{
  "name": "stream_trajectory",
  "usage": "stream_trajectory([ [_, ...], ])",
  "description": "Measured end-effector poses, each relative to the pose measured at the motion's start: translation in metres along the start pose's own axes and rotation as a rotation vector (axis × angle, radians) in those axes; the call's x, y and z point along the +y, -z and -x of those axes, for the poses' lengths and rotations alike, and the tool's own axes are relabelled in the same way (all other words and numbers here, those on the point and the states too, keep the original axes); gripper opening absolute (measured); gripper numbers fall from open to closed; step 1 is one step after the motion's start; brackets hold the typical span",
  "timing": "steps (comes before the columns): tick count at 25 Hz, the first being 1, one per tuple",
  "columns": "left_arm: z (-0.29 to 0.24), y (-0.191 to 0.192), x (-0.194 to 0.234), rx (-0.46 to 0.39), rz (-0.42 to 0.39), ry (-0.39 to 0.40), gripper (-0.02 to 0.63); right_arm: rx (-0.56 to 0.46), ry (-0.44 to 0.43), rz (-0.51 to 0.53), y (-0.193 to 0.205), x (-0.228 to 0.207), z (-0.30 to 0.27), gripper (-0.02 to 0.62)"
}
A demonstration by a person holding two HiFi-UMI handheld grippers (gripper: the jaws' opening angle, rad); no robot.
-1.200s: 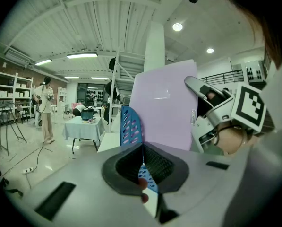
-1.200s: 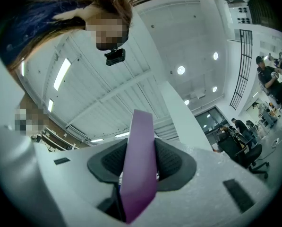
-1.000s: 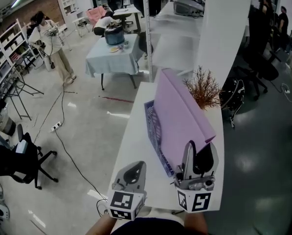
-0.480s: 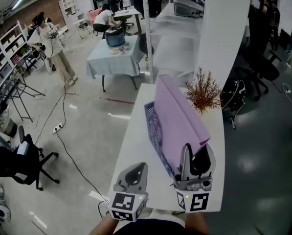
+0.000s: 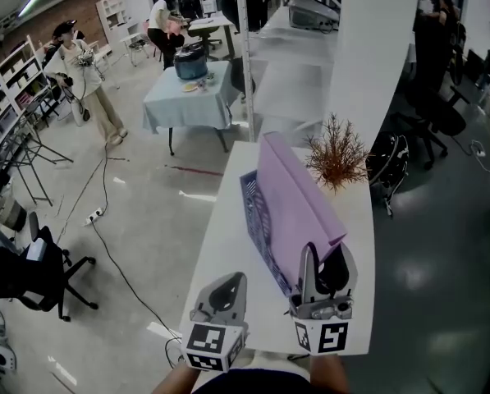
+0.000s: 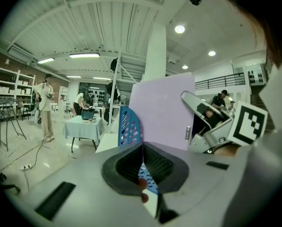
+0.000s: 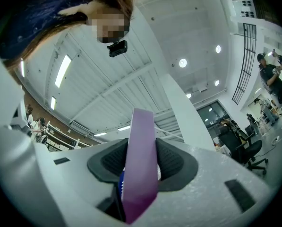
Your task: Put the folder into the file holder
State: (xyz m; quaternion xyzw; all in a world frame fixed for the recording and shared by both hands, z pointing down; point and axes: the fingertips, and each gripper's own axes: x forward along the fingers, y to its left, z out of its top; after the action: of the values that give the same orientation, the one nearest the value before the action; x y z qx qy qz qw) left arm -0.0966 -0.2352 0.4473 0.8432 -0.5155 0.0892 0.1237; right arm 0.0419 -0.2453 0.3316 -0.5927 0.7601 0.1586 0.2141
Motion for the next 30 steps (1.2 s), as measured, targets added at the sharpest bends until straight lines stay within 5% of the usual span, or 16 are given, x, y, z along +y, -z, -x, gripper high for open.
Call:
stream_trajectory([
  [30,0.016,0.004,0.000,-0.020,0.046,-0.030,0.005,0.192,-0.025,-0.051,0.045,0.003,0.016,0.166],
])
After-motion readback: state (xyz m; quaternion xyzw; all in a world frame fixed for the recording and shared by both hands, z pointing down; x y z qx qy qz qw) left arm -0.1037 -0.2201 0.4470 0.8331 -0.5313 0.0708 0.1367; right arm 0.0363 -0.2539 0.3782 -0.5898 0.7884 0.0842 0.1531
